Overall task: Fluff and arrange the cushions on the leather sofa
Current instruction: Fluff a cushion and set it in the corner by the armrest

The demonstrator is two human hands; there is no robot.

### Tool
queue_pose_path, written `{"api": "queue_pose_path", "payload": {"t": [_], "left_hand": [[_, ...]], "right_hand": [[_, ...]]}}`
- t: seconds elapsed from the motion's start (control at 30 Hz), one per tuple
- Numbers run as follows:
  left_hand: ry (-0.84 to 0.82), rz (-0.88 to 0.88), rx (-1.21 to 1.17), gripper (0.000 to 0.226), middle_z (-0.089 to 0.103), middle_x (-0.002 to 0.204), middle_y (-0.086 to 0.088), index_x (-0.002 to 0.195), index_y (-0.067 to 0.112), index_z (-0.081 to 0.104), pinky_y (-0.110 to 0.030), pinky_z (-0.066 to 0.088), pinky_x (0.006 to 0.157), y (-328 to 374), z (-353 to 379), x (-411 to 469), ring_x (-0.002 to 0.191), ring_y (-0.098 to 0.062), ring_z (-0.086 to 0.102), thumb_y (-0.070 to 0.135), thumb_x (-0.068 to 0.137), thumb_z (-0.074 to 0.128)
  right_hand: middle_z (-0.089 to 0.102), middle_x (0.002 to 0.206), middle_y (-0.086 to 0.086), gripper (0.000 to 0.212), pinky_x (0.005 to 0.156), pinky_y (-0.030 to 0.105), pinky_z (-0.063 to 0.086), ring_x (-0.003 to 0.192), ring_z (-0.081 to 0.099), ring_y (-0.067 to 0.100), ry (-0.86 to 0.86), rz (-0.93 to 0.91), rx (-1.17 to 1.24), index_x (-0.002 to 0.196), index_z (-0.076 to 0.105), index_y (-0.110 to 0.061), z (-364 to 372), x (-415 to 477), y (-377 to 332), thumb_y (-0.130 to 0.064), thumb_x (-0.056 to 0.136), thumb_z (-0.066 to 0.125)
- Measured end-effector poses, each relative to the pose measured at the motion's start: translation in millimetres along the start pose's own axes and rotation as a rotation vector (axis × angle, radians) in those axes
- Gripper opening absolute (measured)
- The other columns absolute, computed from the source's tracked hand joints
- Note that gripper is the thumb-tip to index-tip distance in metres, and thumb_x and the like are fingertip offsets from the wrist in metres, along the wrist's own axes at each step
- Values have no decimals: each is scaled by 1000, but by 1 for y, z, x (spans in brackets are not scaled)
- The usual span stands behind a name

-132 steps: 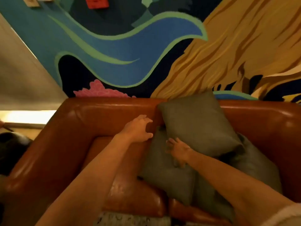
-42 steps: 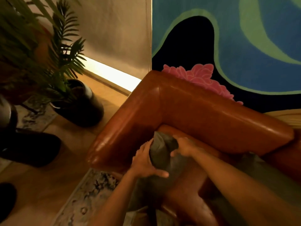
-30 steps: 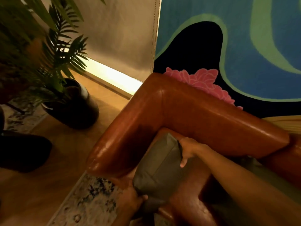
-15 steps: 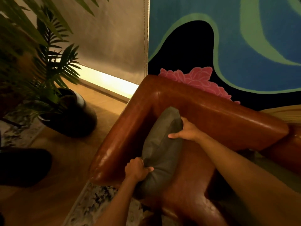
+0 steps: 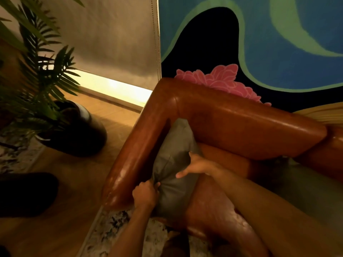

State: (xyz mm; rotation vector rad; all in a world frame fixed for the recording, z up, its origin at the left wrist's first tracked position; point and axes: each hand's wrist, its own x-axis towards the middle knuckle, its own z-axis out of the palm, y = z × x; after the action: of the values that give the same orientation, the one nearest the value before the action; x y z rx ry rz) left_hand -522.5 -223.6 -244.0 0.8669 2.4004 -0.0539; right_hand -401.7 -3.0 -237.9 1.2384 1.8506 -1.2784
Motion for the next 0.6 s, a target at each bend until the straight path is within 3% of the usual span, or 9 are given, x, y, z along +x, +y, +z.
{"api": "queue_pose_path", "payload": {"t": [0.17,0.23,0.33,0.37,0.43,0.53,0.6], "left_hand": [[2,-5,47,52,71,124,-8,146,25,50,-36,52,92,7,23,-20,115,-31,68,55,106,36],[-16,-64,-44,63,68,131,-9,153,24,40,-39,52,96,9,22,-23,119,-32,65,60,102,41],[-97,-139,-308,126,48,155,-10,164,20,10,-47,44,107,11,8,-12,138,-34,50,81,71,69],[-114,-154,-377,147,40,160,-10,164,19,3,-50,41,110,13,2,-5,143,-35,43,85,55,76],[-93,-123,-411,167,32,163,-11,164,15,-4,-53,34,116,22,-6,11,149,-35,33,89,38,79],[-35,-60,-362,166,32,162,-12,163,10,0,-53,33,116,40,-5,34,149,-33,31,84,39,83],[0,-93,-289,146,42,155,-10,160,10,21,-51,39,113,52,-1,43,144,-30,40,78,47,85]], "right_hand": [[13,177,5,179,111,41,54,156,34,25,-79,60,194,171,-3,-11,-6,-8,11,-51,35,106],[17,176,3,166,103,43,59,154,39,25,-36,87,245,171,-1,-13,-2,-11,13,-46,48,106],[19,176,0,160,98,45,62,151,43,26,-6,105,278,172,3,-17,8,-13,13,-46,53,105],[19,176,-1,160,98,44,62,151,43,26,-3,107,272,172,1,-17,12,-12,12,-45,54,105],[15,177,1,159,101,45,61,153,41,28,-21,110,228,171,-7,-18,22,-11,9,-39,60,104],[6,178,11,162,120,42,44,159,26,35,-21,107,21,167,-22,-14,38,-1,13,-35,66,102],[5,178,15,162,127,40,32,162,18,34,-6,118,-75,165,-26,-12,45,2,20,-38,67,101]]}}
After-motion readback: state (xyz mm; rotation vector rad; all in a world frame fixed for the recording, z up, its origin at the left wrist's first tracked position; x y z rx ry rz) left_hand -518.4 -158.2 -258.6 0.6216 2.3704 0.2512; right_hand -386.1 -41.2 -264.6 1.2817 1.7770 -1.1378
